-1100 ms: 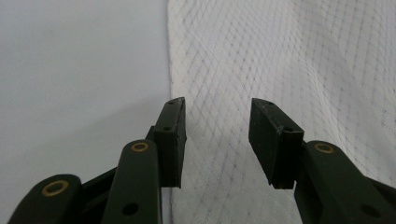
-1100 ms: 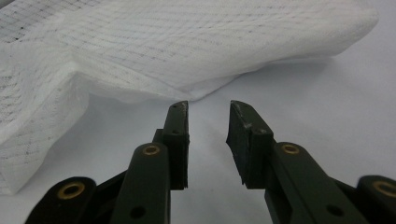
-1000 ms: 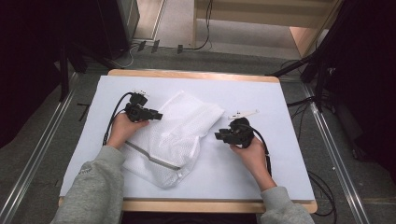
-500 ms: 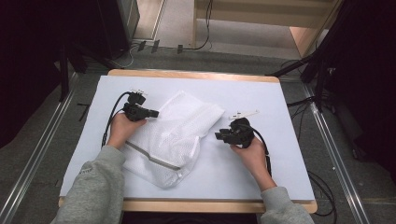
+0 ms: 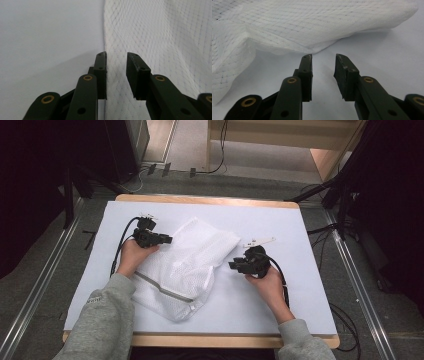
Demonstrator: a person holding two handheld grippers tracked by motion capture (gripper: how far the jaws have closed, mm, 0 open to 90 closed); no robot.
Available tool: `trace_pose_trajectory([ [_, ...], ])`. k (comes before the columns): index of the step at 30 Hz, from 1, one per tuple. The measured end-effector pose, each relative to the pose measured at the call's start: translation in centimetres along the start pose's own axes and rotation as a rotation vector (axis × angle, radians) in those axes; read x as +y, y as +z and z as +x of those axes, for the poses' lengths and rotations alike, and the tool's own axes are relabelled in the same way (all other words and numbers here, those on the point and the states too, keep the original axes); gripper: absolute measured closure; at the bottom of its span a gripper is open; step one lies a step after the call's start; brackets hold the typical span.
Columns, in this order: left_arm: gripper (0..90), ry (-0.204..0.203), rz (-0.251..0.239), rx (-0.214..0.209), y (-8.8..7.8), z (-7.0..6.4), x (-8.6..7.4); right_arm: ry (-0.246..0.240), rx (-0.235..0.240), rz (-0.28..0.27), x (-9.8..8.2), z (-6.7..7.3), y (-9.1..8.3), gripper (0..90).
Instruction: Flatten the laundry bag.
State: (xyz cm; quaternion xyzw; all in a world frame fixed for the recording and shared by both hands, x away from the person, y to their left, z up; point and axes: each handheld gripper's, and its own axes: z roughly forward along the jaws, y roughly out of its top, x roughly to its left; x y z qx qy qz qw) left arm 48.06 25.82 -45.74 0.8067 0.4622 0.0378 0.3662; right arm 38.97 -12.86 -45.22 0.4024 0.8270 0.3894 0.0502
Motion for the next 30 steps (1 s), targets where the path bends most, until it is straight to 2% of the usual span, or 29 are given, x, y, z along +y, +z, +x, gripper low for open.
trace_pose_trajectory([
  [3, 77.4, 0.016, 0.022, -0.013, 0.3, -0.5, 0.0, 0.007, 0.000, -0.001, -0.1, 0.0, -0.1, 69.0],
  [4, 84.6, 0.016, 0.022, -0.013, 0.3, -0.5, 0.0, 0.007, 0.000, -0.002, -0.1, 0.0, -0.1, 68.9],
  [5, 88.6, 0.046, 0.039, 0.000, 0.4, -0.8, 0.1, 0.008, 0.000, -0.003, -0.1, 0.0, -0.1, 68.9],
  [7, 90.0, 0.044, 0.049, -0.002, 0.3, -1.0, 0.2, 0.005, 0.000, -0.007, -0.1, 0.0, -0.1, 68.9],
  [9, 90.0, 0.027, 0.048, 0.013, 0.0, -0.8, 0.2, 0.005, -0.002, -0.008, -0.1, 0.1, -0.1, 68.8],
  [12, 90.0, -0.015, 0.011, 0.025, -1.2, -0.1, 0.0, -0.002, 0.001, -0.007, 0.0, 0.1, 0.0, 68.8],
  [13, 90.0, -0.015, 0.011, 0.025, -1.2, -0.1, 0.0, -0.003, 0.002, -0.005, 0.0, 0.1, 0.0, 68.8],
  [15, 90.0, -0.044, -0.025, 0.039, -2.4, 0.7, -0.4, -0.005, 0.002, -0.008, 0.1, 0.1, 0.1, 68.8],
  [22, 90.0, -0.101, -0.053, 0.074, -4.5, 2.2, -1.7, -0.018, 0.006, -0.007, 0.6, 0.3, 0.7, 68.8],
  [30, 90.0, -0.161, -0.051, 0.098, -5.6, 3.5, -3.5, -0.034, 0.022, -0.001, 1.5, 0.8, 1.6, 68.8],
])
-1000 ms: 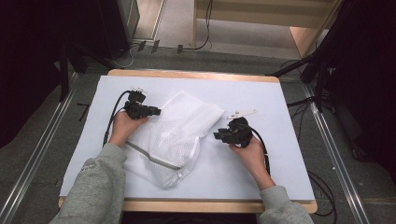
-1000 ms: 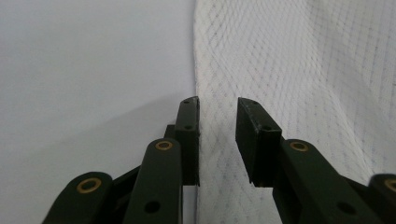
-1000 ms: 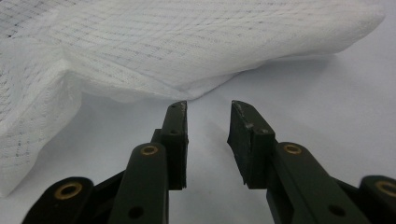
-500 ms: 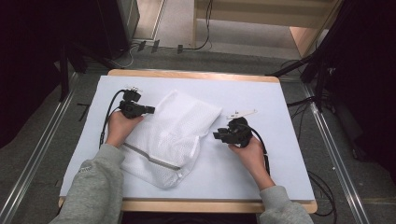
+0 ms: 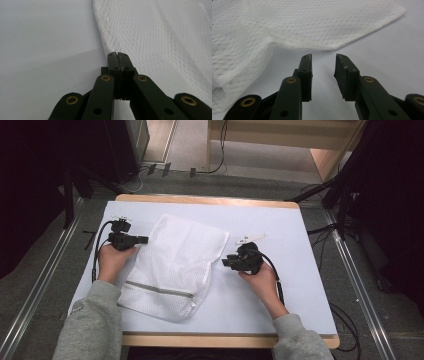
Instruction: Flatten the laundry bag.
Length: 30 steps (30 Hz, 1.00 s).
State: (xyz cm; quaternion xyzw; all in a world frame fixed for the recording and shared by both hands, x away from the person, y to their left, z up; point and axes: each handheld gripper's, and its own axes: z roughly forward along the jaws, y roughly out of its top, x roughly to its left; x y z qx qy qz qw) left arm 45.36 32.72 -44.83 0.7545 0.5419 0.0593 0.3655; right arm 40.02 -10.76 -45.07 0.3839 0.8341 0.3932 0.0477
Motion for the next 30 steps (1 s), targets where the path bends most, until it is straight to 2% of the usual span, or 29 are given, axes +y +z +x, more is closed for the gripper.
trace_pose_trajectory([
  [3, 90.0, -0.024, -0.014, 0.022, -0.7, 0.6, -0.5, -0.012, 0.006, -0.001, 0.4, 0.2, 0.3, 68.8],
  [5, 90.0, -0.059, -0.026, 0.039, -1.3, 1.2, -1.0, -0.021, 0.013, -0.006, 0.6, 0.4, 0.6, 68.8],
  [7, 90.0, -0.072, -0.023, 0.046, -1.6, 1.5, -1.2, -0.022, 0.016, -0.004, 0.8, 0.6, 0.8, 68.8],
  [9, 90.0, -0.101, -0.024, 0.054, -2.2, 2.3, -2.0, -0.030, 0.032, 0.010, 1.2, 1.1, 1.2, 68.8],
  [11, 90.0, -0.107, -0.028, 0.055, -2.3, 2.4, -2.2, -0.039, 0.041, 0.003, 1.4, 1.5, 1.4, 68.7],
  [15, 90.0, -0.113, -0.019, 0.083, -3.0, 2.7, -2.9, -0.057, 0.065, 0.003, 1.4, 2.8, 1.4, 68.3],
  [18, 89.8, -0.131, -0.036, 0.073, -3.5, 2.8, -3.2, -0.079, 0.093, 0.004, 1.0, 4.1, 1.0, 68.9],
  [19, 88.9, -0.132, -0.049, 0.054, -3.8, 2.7, -3.3, -0.080, 0.099, 0.009, 1.0, 4.5, 0.9, 69.1],
  [21, 85.4, -0.125, -0.050, 0.048, -4.3, 2.5, -3.2, -0.099, 0.120, -0.007, 0.5, 5.6, 0.7, 69.7],
  [24, 80.8, -0.087, -0.060, 0.044, -5.6, 1.5, -3.1, -0.124, 0.138, 0.008, -0.1, 7.0, 0.8, 70.5],
  [27, 79.2, -0.070, -0.084, 0.030, -6.6, 0.7, -3.0, -0.130, 0.147, 0.029, -0.8, 7.8, 1.1, 70.3],
  [30, 78.7, -0.059, -0.093, -0.007, -7.0, -0.3, -3.2, -0.138, 0.165, 0.031, -1.4, 8.6, 1.4, 70.1],
])
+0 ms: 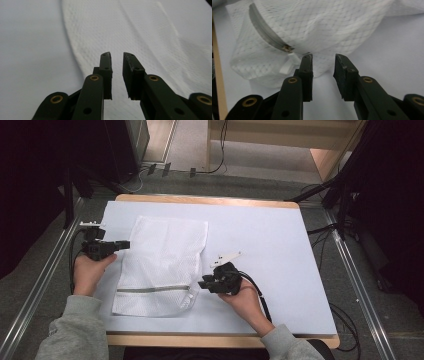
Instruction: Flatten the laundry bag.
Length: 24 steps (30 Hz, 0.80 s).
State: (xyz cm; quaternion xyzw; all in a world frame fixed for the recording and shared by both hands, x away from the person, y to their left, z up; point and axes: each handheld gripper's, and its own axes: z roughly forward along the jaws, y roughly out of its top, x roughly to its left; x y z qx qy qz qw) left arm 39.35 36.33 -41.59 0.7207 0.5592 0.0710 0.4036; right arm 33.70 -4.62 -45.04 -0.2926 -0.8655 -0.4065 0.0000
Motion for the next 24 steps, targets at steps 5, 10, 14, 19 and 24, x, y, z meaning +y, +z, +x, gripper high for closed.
trace_pose_trajectory([
  [5, 80.0, 0.029, 0.015, -0.045, -0.1, -1.8, -0.6, -0.017, 0.041, 0.006, -0.2, 1.5, 0.2, 72.5],
  [10, 81.5, 0.054, 0.028, -0.062, 0.2, -3.1, -1.0, -0.023, 0.057, 0.011, -0.6, 2.6, 0.2, 69.9],
  [14, 87.5, 0.071, 0.044, -0.070, 0.9, -3.9, -1.4, -0.033, 0.067, 0.031, -0.9, 3.7, 1.0, 65.4],
  [19, 90.0, 0.083, 0.065, -0.060, 2.1, -4.0, -1.6, -0.024, 0.075, 0.064, -0.8, 4.0, 2.7, 72.0],
  [24, 90.0, 0.088, 0.125, -0.021, 3.8, -3.2, -2.1, -0.015, 0.080, 0.088, -0.6, 3.9, 3.4, 87.6],
])
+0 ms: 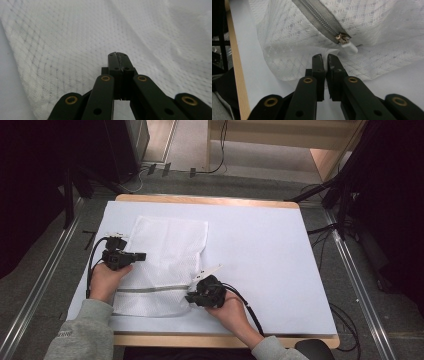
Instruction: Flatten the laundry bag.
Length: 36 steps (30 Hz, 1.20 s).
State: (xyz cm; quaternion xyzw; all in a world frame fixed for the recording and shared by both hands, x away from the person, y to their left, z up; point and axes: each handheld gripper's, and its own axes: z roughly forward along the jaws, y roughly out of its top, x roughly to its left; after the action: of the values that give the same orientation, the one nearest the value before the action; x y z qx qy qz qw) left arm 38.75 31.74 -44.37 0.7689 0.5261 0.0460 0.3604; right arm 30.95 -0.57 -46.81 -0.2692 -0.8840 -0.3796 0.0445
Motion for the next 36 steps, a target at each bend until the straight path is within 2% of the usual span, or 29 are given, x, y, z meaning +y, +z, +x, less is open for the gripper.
trace_pose_trajectory([
  [5, 90.0, 0.003, 0.040, 0.032, 0.5, 0.7, -0.4, -0.008, -0.005, 0.015, -0.1, -0.2, -0.7, 89.6],
  [13, 90.0, 0.027, 0.036, 0.047, 0.4, 0.7, -0.5, -0.017, -0.003, 0.015, -0.8, -0.4, -3.1, 88.9],
  [16, 90.0, 0.021, 0.034, 0.047, 0.4, 0.7, -0.6, -0.002, 0.003, 0.021, -1.4, -0.5, -4.1, 88.5],
  [22, 90.0, 0.017, 0.037, 0.039, 0.3, 1.0, -0.6, 0.008, -0.015, 0.029, -2.7, -0.6, -5.6, 90.0],
  [32, 90.0, 0.001, 0.026, 0.023, 0.3, 1.2, -0.7, 0.048, -0.068, 0.039, -4.9, -1.8, -8.1, 90.0],
  [36, 90.0, -0.006, 0.027, 0.021, 0.3, 1.2, -0.7, 0.047, -0.081, 0.032, -5.6, -2.0, -8.6, 90.0],
])
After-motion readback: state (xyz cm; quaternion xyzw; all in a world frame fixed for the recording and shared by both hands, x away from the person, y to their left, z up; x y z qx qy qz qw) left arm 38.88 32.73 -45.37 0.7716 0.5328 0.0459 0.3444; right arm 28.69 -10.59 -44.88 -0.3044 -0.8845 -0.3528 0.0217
